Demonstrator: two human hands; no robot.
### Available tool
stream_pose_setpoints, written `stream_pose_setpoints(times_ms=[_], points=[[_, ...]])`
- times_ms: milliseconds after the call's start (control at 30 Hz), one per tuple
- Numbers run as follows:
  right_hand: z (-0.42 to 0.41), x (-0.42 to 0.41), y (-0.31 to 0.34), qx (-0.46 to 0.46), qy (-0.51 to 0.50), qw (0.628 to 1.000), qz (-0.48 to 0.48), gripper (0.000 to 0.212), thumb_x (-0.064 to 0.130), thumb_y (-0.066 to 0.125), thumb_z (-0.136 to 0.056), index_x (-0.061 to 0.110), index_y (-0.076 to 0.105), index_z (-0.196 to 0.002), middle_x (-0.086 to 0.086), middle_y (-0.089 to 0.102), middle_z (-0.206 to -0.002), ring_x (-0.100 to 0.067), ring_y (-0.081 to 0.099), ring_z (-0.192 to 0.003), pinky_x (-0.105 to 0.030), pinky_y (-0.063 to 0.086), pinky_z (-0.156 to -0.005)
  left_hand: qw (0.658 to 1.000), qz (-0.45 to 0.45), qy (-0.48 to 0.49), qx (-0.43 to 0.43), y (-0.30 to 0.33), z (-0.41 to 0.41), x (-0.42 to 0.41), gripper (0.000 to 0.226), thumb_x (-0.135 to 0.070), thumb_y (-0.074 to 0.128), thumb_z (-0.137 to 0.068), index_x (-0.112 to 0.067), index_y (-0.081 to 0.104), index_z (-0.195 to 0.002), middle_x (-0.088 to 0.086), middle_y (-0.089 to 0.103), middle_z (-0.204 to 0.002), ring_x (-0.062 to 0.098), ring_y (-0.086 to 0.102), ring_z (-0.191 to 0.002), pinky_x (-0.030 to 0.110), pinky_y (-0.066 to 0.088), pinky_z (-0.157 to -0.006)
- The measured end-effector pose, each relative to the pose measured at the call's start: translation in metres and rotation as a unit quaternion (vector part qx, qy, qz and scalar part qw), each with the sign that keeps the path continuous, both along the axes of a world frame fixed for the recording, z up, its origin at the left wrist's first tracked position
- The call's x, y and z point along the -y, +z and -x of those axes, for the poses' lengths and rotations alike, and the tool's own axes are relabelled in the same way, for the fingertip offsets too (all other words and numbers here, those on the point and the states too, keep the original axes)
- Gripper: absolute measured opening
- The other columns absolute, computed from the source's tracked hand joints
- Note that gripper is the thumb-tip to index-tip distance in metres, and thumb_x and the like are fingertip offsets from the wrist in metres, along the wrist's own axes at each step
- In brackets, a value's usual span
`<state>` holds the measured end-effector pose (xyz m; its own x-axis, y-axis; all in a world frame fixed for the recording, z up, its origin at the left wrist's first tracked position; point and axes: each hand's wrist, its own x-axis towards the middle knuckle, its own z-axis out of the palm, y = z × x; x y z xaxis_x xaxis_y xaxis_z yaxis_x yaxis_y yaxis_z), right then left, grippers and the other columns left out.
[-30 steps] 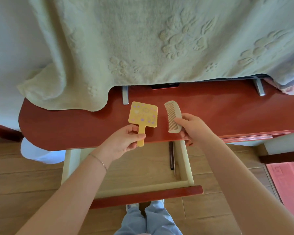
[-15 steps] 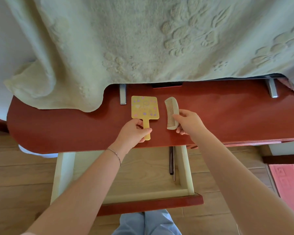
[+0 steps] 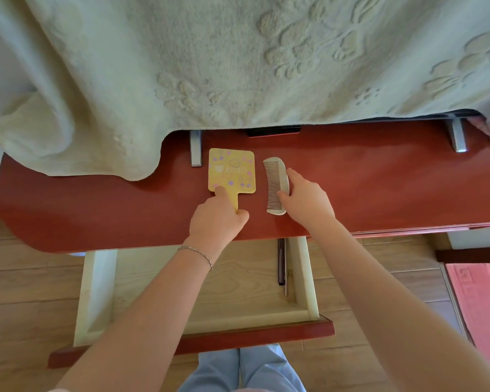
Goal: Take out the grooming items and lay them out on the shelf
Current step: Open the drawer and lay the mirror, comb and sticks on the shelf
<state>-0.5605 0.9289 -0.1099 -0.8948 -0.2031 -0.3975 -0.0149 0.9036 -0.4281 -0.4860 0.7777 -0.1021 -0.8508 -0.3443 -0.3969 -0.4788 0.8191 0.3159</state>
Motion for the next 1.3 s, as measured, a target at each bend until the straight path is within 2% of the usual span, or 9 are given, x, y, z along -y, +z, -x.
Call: stream_pose_setpoints(times_ms=[167, 333, 567, 700, 867, 1000, 1100, 1167, 1300], points=[[-0.004, 0.003, 0.003, -0.006, -0.014, 1.0, -0.016, 0.057, 0.028, 0.043, -0.093, 0.023, 0.021, -0.145, -0.01, 0.064, -0.112, -0.032, 0.062, -0.089, -0.037, 0.053, -0.068, 0.999, -0.008, 0.006, 0.036, -0.001, 0.007, 0.0, 0.045, -0.029, 0.051, -0.085, -0.001, 0.036, -0.118, 0.016, 0.06, -0.104, 0.039, 0.058, -0.095, 0.035, 0.04, -0.068], [-0.021, -0.006, 0.011, -0.054, -0.088, 0.993, 0.056, 0.054, 0.027, 0.041, -0.092, 0.025, 0.027, -0.143, -0.002, 0.064, -0.085, -0.023, 0.06, -0.075, -0.031, 0.047, -0.063, 0.999, -0.011, 0.015, 0.03, 0.004, 0.004, -0.002, 0.045, -0.031, 0.053, -0.087, -0.002, 0.035, -0.117, 0.016, 0.06, -0.105, 0.039, 0.058, -0.096, 0.034, 0.04, -0.067], [-0.073, -0.026, 0.028, -0.125, -0.144, 0.975, 0.116, 0.012, 0.02, 0.049, -0.09, 0.02, 0.056, -0.099, 0.007, 0.056, -0.072, -0.019, 0.054, -0.067, -0.03, 0.042, -0.06, 0.968, -0.137, -0.095, -0.187, 0.017, -0.035, -0.012, 0.014, -0.026, 0.055, -0.09, -0.017, 0.044, -0.088, -0.003, 0.055, -0.06, 0.015, 0.052, -0.051, 0.022, 0.032, -0.049], [-0.113, -0.037, 0.022, -0.056, -0.157, 0.98, 0.109, 0.013, 0.021, 0.051, -0.09, 0.02, 0.064, -0.091, 0.009, 0.057, -0.068, -0.014, 0.052, -0.063, -0.026, 0.037, -0.058, 0.969, -0.176, -0.161, -0.067, -0.017, -0.059, -0.03, 0.014, -0.026, 0.047, -0.093, -0.015, 0.056, -0.091, -0.005, 0.053, -0.061, 0.013, 0.051, -0.054, 0.021, 0.032, -0.048], [-0.148, -0.034, -0.002, 0.122, -0.158, 0.976, 0.087, 0.034, 0.016, 0.041, -0.093, 0.021, 0.056, -0.124, 0.001, 0.067, -0.094, -0.016, 0.06, -0.072, -0.025, 0.045, -0.061, 0.968, -0.216, -0.102, 0.08, -0.071, -0.06, -0.051, 0.018, -0.031, 0.045, -0.094, -0.018, 0.057, -0.095, -0.001, 0.063, -0.074, 0.019, 0.062, -0.063, 0.032, 0.044, -0.054], [-0.155, -0.022, -0.019, 0.188, -0.16, 0.965, 0.083, 0.055, 0.001, 0.035, -0.089, 0.016, 0.036, -0.142, -0.005, 0.052, -0.134, -0.02, 0.057, -0.105, -0.02, 0.047, -0.067, 0.961, -0.256, 0.007, 0.101, -0.096, -0.04, -0.064, 0.017, -0.027, 0.056, -0.083, -0.011, 0.058, -0.09, 0.007, 0.067, -0.085, 0.025, 0.064, -0.075, 0.032, 0.052, -0.067], [-0.147, -0.015, -0.026, 0.189, -0.16, 0.967, 0.052, 0.057, 0.003, 0.034, -0.089, 0.015, 0.029, -0.145, -0.008, 0.05, -0.134, -0.022, 0.053, -0.109, -0.022, 0.045, -0.075, 0.958, -0.271, 0.021, 0.093, -0.107, -0.029, -0.074, 0.026, -0.034, 0.065, -0.077, -0.01, 0.056, -0.073, 0.01, 0.066, -0.075, 0.029, 0.065, -0.073, 0.041, 0.055, -0.069], [-0.142, -0.013, -0.031, 0.183, -0.143, 0.973, 0.012, 0.053, 0.002, 0.035, -0.089, 0.01, 0.031, -0.142, -0.011, 0.047, -0.134, -0.025, 0.048, -0.119, -0.029, 0.042, -0.089, 0.964, -0.25, -0.002, 0.093, -0.112, -0.024, -0.078, 0.034, -0.04, 0.066, -0.076, -0.007, 0.062, -0.084, 0.011, 0.069, -0.084, 0.03, 0.065, -0.079, 0.038, 0.055, -0.071], [-0.139, -0.009, -0.043, 0.188, -0.13, 0.972, -0.05, 0.049, 0.0, 0.038, -0.09, 0.004, 0.033, -0.138, -0.013, 0.042, -0.136, -0.027, 0.046, -0.122, -0.034, 0.041, -0.095, 0.975, -0.192, -0.051, 0.104, -0.119, -0.017, -0.081, 0.039, -0.04, 0.066, -0.078, -0.009, 0.065, -0.102, 0.013, 0.068, -0.102, 0.03, 0.064, -0.092, 0.031, 0.049, -0.072]])
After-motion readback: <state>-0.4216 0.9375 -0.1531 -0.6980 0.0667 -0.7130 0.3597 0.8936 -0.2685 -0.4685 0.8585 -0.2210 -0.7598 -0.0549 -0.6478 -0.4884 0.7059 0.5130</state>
